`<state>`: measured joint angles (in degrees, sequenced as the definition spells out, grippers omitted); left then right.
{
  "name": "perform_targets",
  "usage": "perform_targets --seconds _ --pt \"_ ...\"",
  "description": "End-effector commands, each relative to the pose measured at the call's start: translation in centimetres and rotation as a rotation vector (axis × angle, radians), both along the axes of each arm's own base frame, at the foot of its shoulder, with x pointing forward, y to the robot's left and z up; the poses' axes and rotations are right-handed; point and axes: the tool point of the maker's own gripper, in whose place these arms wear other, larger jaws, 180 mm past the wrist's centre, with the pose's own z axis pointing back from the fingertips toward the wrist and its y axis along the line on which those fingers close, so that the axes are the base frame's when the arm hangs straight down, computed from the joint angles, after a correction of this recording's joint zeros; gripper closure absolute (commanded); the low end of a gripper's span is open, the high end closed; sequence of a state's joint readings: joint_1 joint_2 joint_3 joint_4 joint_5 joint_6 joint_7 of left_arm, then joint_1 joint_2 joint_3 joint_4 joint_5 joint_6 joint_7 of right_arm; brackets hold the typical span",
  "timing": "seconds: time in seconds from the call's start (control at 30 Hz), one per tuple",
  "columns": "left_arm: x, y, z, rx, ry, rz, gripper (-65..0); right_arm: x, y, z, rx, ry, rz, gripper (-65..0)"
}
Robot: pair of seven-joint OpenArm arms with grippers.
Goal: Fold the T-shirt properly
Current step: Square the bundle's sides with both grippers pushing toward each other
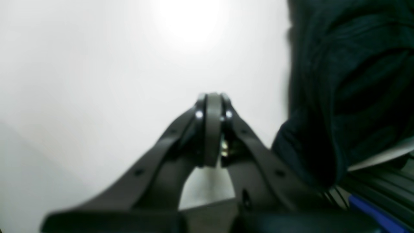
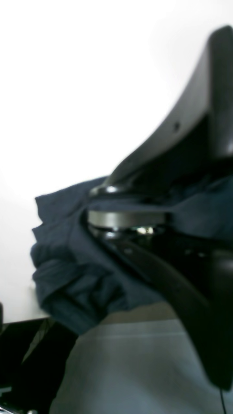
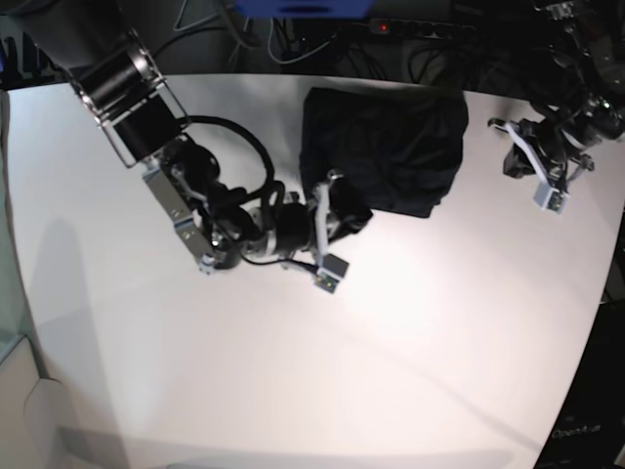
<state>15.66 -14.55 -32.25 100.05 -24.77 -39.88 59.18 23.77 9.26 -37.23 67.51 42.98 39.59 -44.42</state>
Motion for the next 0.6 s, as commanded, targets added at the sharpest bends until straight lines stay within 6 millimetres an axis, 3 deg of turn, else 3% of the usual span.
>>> perform_targets --seconds 0.0,0.13,0.3,0.43,0.57 --pt "1.0 -0.4 1.5 -0.007 -0.063 -0.012 0.0 1.4 0.7 2.3 0.054 -0.048 -0.002 -4.6" --pt "1.1 -2.7 2.3 -0.033 -0.093 -0.055 0.0 2.5 -1.2 2.2 0.014 -0.071 -0.018 -4.4" --pt "0.2 -6.6 2.3 -0.076 -0.087 -0.161 0.0 3.2 -5.5 0.8 -0.063 -0.071 -0.058 -4.4" --pt "0.0 -7.8 1.8 -0.091 -0.069 -0.188 0.0 3.3 -7.4 0.3 -0.083 -0.072 -0.084 -4.4" --pt "-0.4 -7.9 1.5 -0.099 -0.062 -0.184 0.0 2.0 -8.6 -1.3 -0.085 -0.039 -0.106 -4.4"
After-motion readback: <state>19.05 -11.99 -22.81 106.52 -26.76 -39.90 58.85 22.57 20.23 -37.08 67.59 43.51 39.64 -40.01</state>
